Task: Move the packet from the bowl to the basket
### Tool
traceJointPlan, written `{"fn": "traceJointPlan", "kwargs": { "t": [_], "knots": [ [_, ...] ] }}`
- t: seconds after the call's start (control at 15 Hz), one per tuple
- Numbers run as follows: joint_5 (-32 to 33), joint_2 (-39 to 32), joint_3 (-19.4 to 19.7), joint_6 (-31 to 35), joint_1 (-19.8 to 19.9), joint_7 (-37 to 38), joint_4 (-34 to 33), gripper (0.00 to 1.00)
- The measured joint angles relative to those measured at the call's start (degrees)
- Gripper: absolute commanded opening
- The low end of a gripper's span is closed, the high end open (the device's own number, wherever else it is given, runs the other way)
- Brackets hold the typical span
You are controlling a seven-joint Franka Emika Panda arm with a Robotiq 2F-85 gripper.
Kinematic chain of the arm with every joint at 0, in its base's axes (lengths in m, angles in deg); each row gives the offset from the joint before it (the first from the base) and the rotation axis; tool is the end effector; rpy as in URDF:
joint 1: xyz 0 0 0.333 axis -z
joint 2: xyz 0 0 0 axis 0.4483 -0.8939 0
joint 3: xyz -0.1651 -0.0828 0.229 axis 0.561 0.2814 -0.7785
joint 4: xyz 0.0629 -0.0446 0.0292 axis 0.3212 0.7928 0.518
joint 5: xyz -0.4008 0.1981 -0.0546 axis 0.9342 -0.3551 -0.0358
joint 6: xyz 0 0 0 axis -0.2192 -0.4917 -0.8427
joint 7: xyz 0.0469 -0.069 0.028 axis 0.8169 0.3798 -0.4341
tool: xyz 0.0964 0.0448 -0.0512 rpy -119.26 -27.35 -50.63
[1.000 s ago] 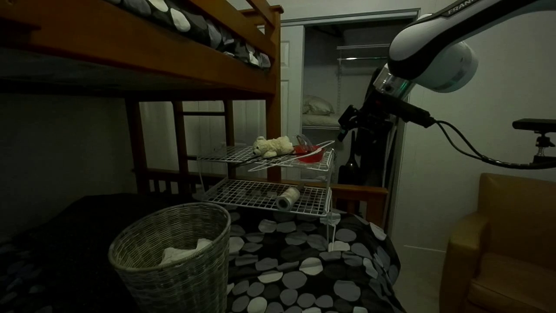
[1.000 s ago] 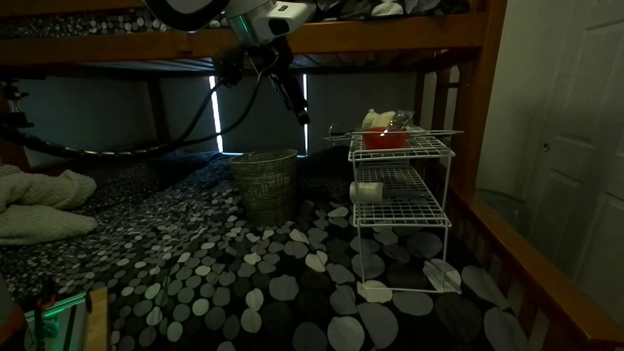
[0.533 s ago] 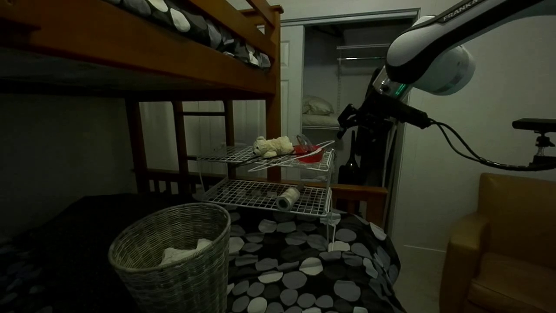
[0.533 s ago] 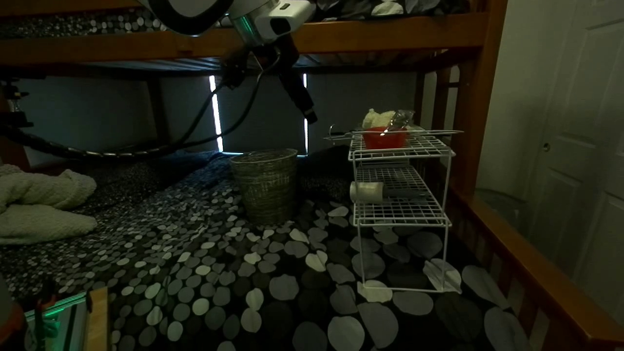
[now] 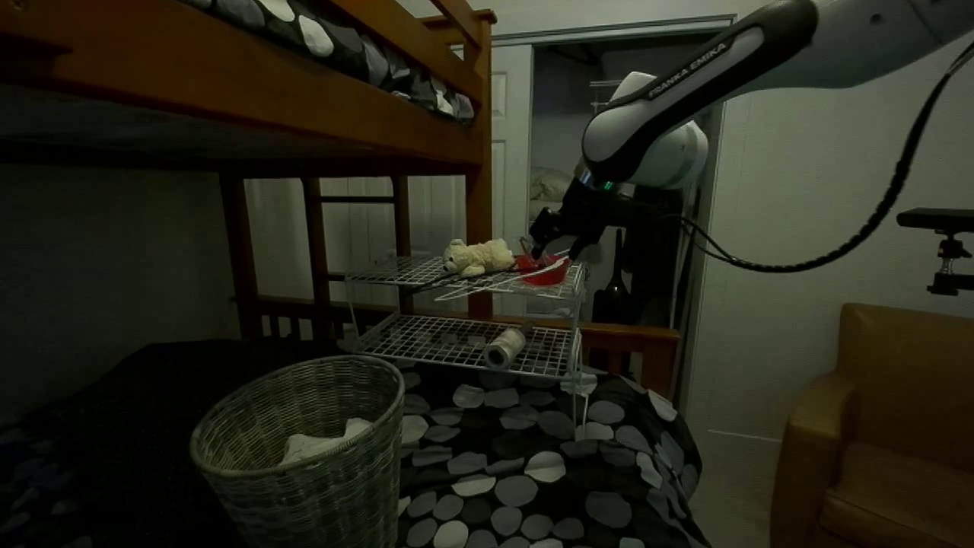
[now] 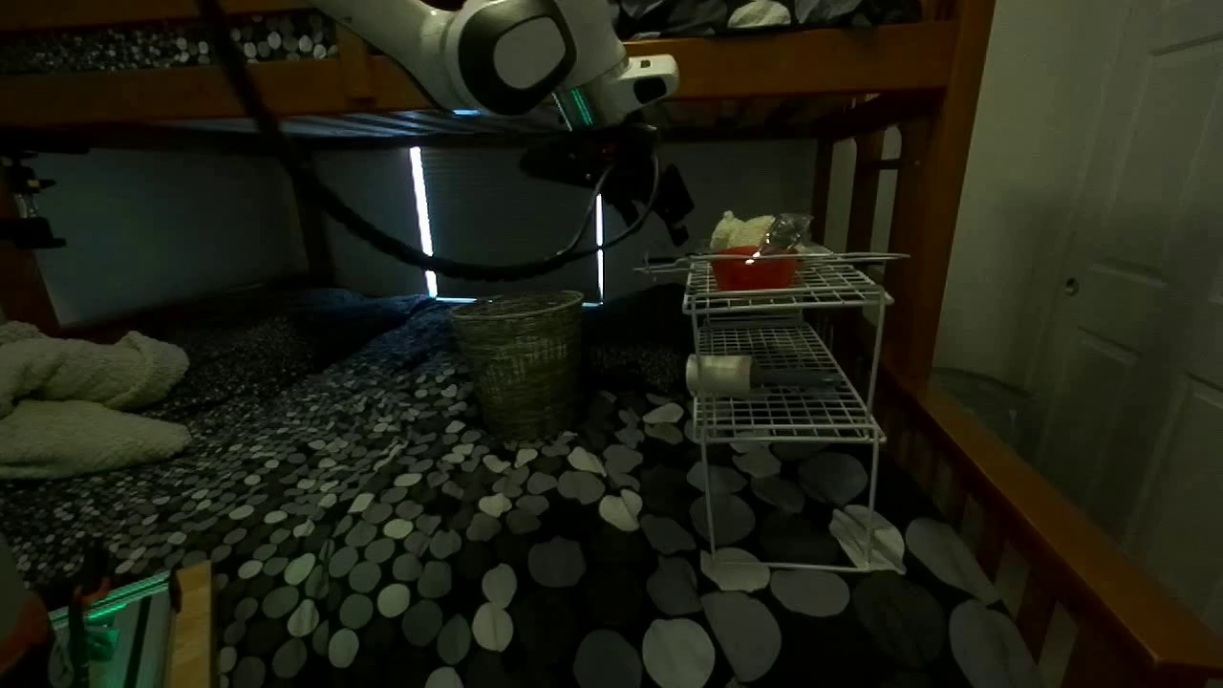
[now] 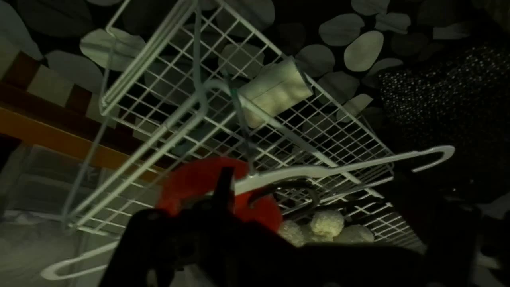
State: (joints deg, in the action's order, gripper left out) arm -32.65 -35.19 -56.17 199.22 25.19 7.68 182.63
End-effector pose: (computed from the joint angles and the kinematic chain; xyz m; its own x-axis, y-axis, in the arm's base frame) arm 0.6359 0.0205 0.4634 0.8345 -0.0266 0.5504 0.0194 -0.9968 -0.0776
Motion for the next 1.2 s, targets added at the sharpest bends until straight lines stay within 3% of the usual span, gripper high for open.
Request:
{"fn": "traceJointPlan", "kwargs": {
  "t": [0.33, 0.67, 1.07, 1.2],
  "knots": [
    [9.68, -11.59, -0.28, -6.39, -0.12, -6.30, -17.17, 1.00],
    [13.59, -14.39, 0.03, -5.25, -0.09, -8.60, -21.81, 1.00],
    [24.42, -18.06, 3.54, 2.01, -1.91, 12.84, -22.81, 0.99],
    [25.55, -19.90, 4.76, 2.19, -2.44, 16.68, -23.76, 0.89]
  ]
}}
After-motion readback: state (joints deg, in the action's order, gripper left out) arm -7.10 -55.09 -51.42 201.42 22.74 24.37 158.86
